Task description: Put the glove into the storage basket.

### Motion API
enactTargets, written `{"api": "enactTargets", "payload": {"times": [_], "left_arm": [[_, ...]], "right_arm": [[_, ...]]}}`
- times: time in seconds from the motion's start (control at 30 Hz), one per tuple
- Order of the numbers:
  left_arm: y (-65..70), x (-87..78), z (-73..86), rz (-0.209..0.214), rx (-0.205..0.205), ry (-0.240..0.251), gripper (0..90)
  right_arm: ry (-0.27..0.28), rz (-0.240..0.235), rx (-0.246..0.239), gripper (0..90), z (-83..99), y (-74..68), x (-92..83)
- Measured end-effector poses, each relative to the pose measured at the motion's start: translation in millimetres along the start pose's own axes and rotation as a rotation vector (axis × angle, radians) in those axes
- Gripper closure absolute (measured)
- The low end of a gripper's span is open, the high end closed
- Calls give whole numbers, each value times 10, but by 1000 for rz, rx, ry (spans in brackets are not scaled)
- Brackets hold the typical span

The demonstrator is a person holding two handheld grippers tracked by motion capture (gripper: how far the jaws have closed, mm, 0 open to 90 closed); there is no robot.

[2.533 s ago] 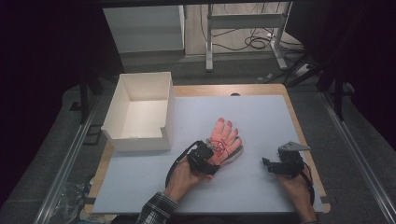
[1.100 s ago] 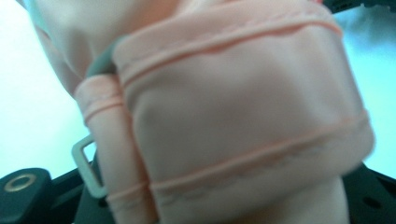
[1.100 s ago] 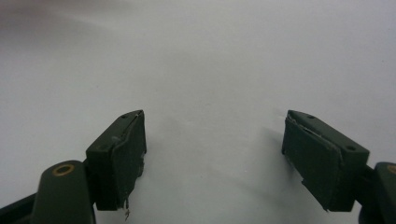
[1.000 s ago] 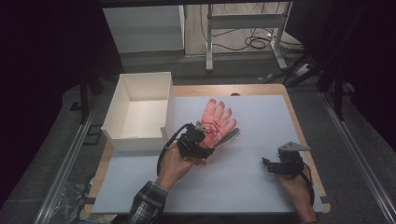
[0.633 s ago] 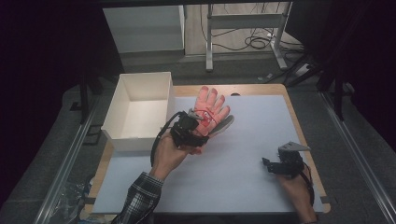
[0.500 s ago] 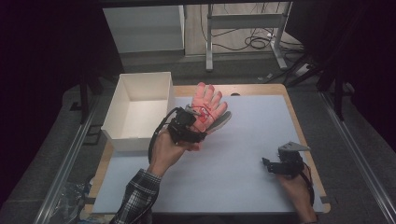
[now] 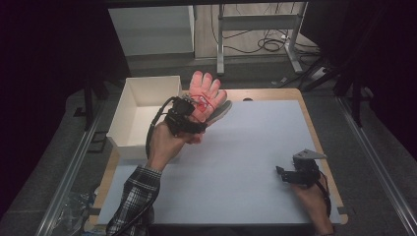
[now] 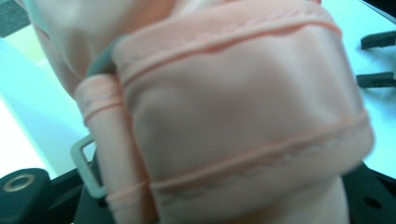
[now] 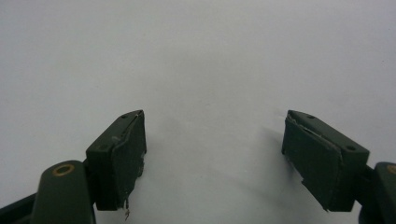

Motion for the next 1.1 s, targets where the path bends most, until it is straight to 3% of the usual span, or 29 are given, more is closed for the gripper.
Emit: {"api": "enactTargets", "payload": {"times": [0.47, 1.1], "left_arm": [[-288, -288, -35, -76, -57, 29, 485], [-764, -605, 156, -211, -172, 75, 479]], "right_arm": [[0, 0, 0, 221, 0, 0, -1], [0, 0, 1, 221, 1, -1, -1]]}}
Point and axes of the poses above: each handheld gripper's, and its own axes: x roughly forward along the jaws, z roughly out of its underside, y roughly to its right, the point moved 2 cm from there along x, roughly forward along the jaws, and after that the axes turned 15 degrees about z, right-handed, at the moved point
